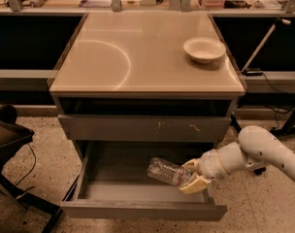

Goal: Place water bottle into middle drawer

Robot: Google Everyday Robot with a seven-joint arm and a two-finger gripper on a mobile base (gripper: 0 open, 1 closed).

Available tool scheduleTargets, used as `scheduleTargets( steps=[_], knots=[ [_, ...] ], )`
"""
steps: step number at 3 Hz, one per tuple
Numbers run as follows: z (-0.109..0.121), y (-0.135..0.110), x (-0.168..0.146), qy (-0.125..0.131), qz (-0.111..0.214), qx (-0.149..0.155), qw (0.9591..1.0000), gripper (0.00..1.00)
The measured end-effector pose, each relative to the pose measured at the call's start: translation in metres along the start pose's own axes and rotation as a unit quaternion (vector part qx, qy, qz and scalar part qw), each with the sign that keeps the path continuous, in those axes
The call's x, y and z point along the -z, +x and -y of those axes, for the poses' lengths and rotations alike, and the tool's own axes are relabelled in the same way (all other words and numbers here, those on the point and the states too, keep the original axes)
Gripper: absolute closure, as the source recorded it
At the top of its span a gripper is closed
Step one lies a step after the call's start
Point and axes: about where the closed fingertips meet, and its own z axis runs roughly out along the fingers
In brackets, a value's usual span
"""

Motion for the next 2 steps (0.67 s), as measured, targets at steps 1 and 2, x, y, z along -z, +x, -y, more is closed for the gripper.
scheduleTargets(
  steps=[1, 2],
  knots=[
    [0.000, 0.000, 0.000, 0.000, 0.000, 0.000, 1.0000, 1.00],
    [0.009, 0.012, -0.004, 0.042, 0.011, -0.008, 0.9990, 1.00]
  ],
)
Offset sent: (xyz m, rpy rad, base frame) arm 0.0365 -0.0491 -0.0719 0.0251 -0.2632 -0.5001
